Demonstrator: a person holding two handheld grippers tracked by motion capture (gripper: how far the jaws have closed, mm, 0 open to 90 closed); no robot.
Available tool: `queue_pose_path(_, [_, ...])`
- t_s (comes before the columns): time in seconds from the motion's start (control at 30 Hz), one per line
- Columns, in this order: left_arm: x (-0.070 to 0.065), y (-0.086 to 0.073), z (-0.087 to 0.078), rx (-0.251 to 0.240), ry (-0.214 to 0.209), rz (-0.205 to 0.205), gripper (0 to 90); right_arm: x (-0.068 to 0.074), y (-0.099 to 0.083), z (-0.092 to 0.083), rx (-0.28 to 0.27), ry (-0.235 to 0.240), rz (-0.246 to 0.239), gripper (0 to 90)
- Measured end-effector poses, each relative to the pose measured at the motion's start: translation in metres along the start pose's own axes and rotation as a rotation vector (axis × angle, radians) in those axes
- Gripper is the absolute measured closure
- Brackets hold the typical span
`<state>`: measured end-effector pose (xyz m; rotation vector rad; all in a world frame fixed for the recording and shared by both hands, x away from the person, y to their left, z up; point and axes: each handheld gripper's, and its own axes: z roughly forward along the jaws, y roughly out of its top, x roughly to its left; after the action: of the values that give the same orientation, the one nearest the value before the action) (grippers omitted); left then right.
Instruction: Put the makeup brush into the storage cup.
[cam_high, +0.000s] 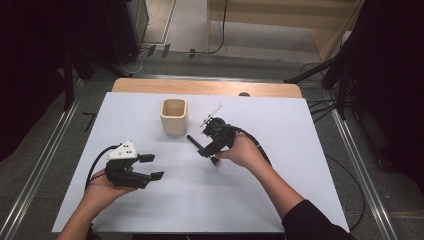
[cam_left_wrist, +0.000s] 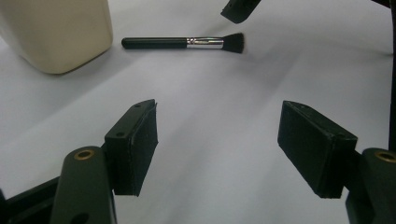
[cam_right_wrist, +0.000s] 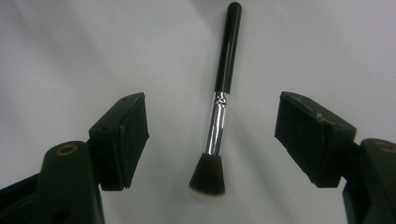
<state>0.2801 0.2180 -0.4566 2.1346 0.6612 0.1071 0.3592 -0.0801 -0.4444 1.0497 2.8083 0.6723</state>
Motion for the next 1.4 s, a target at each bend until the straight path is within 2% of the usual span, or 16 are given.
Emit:
queue_pose_path(0.53, [0.0,0.0,0.0,0.0,0.0,-0.001,29.6,-0.001,0.008,0.012,0.135,-0.003,0.012,29.6])
queue_pose_path(0.9, [0.0,0.0,0.0,-0.001,-0.001,-0.001,29.6,-0.002,0.014,0.02,0.191,-0.014,0.013,30.5])
queue_pose_path(1.17, [0.0,0.0,0.0,-0.001,0.0,-0.001,29.6,-0.002,0.015,0.026,0.212,-0.015,-0.001,31.8])
queue_pose_path(1.37, [0.0,0.0,0.0,-0.003,0.0,-0.002,29.6,-0.003,0.016,0.031,0.229,-0.022,0.018,34.1])
queue_pose_path(1.4, [0.0,0.0,0.0,-0.002,0.001,-0.002,29.6,-0.003,0.016,0.033,0.232,-0.026,0.008,34.4])
